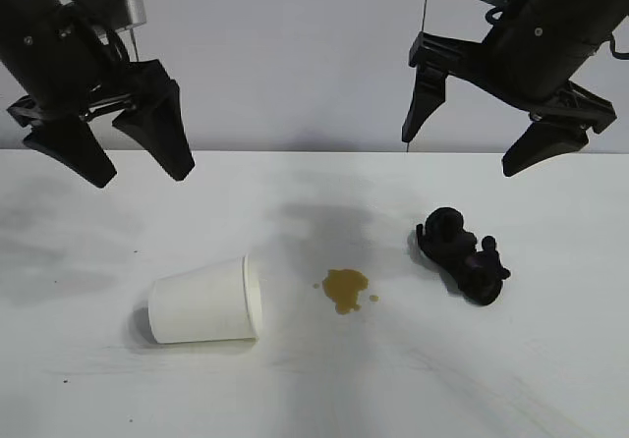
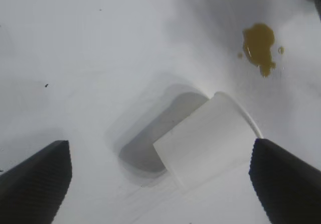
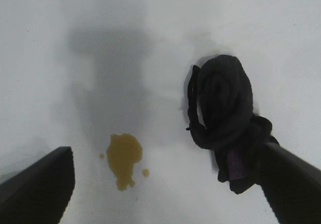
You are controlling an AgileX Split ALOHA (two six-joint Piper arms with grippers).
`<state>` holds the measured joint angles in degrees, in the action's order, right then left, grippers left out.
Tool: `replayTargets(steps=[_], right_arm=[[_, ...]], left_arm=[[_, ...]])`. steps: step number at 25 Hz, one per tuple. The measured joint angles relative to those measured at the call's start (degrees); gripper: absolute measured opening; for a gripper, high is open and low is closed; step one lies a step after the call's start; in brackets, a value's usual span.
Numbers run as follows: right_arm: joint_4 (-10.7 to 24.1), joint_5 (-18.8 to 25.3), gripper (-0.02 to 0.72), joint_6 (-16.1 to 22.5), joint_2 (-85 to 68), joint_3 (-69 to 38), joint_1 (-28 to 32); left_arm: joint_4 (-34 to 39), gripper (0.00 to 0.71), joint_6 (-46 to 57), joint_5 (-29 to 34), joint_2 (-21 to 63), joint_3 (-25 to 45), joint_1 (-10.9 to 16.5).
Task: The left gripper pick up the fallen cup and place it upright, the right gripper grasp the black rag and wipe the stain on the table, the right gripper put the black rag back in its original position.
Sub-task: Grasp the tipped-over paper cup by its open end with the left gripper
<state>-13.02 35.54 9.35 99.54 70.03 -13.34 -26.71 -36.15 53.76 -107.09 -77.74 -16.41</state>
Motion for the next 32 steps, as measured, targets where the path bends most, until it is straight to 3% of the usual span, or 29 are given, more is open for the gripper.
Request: replayTargets(steps=[2, 5, 8, 10, 17, 29, 32], right_arm=[[0.0, 0.0, 0.694, 0.0, 0.0, 0.0, 0.0], [0.0, 0.0, 0.694, 0.0, 0.0, 0.0, 0.0], [0.0, 0.0, 0.694, -0.1, 0.0, 0.0, 0.0], [0.0, 0.0, 0.694, -0.1, 0.0, 0.0, 0.0], [0.0, 0.7, 0.694, -0.3, 0.0, 0.0, 0.0], [0.0, 0.9, 0.694, -0.5, 0.0, 0.0, 0.0], [0.0, 1.0, 0.694, -0.5, 0.0, 0.0, 0.0]], left_arm=[[0.2, 0.694, -7.6, -0.1, 0.0, 0.0, -3.3], [4.2, 0.694, -15.7, -2.2, 0.0, 0.0, -10.8], [11.5, 0.694, -17.2, -3.2, -0.2, 0.0, -16.9], [14.4, 0.694, -16.5, -4.1, -0.7, 0.5, -19.0], [17.1, 0.694, -16.2, -12.3, -2.8, 6.0, -20.5], [18.6, 0.694, -16.1, -17.6, -7.8, 7.0, -20.5], [18.6, 0.636, -16.1, -18.3, -8.3, 7.0, -20.5]])
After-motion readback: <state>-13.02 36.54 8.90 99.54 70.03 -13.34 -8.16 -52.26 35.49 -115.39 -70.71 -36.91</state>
